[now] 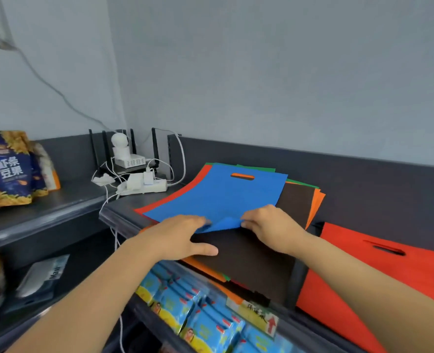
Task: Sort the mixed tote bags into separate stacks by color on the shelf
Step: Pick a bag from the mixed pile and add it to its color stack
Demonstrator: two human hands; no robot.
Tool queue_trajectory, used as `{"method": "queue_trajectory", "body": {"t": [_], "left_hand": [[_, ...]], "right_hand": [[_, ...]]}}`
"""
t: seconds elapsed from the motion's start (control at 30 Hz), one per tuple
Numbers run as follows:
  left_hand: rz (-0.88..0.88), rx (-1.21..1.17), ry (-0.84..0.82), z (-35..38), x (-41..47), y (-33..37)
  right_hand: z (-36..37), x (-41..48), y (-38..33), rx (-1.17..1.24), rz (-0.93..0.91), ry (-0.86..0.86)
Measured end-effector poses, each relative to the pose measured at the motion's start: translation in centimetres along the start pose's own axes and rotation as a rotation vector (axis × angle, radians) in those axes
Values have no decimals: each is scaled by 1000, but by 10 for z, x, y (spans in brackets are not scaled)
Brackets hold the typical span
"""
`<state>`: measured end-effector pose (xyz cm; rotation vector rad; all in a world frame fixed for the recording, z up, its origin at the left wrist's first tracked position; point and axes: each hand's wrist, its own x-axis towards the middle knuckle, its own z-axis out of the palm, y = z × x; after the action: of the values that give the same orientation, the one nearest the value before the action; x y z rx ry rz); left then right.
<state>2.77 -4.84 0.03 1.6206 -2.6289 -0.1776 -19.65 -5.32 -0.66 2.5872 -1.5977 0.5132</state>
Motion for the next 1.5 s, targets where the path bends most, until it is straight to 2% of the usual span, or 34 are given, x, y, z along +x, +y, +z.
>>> {"method": "queue_trajectory", "body": {"t": [0.07,0.17,0.23,0.3,0.4,0.47,0.53,0.57,0.67,0.83,1.13,1.33,1.5], "left_hand": [[51,-14,58,-4,10,-10],[144,0,224,-9,20,-22],[172,37,294,-12,23,-29],[201,83,382,-15,25,-32],[312,143,455,-17,22,-23],[427,111,440,-16,19,-11],[510,60,360,-12,16,2],[529,50,316,-9,17,7],[562,120,272,-1,22,17],[572,121,334,0,27,57],[792,8,395,22,8,215],[919,10,355,64,-8,339],[976,34,291,102,-14,411]], "right_hand": [[-5,2,-2,-17,82,94],[-14,5,-3,94,202,277],[-21,5,-4,251,326,392],[-29,2,-7,466,570,460],[-41,-10,-10,1169,965,345],[-41,-25,-11,1313,1019,172],[-37,-39,-12,1161,989,88],[-36,-45,-13,1043,981,100],[-39,-65,-6,752,1004,236],[-57,-125,14,493,1069,441],[-100,-280,54,299,1114,692],[-125,-400,99,186,1260,682],[-135,-468,130,131,1329,595]]}}
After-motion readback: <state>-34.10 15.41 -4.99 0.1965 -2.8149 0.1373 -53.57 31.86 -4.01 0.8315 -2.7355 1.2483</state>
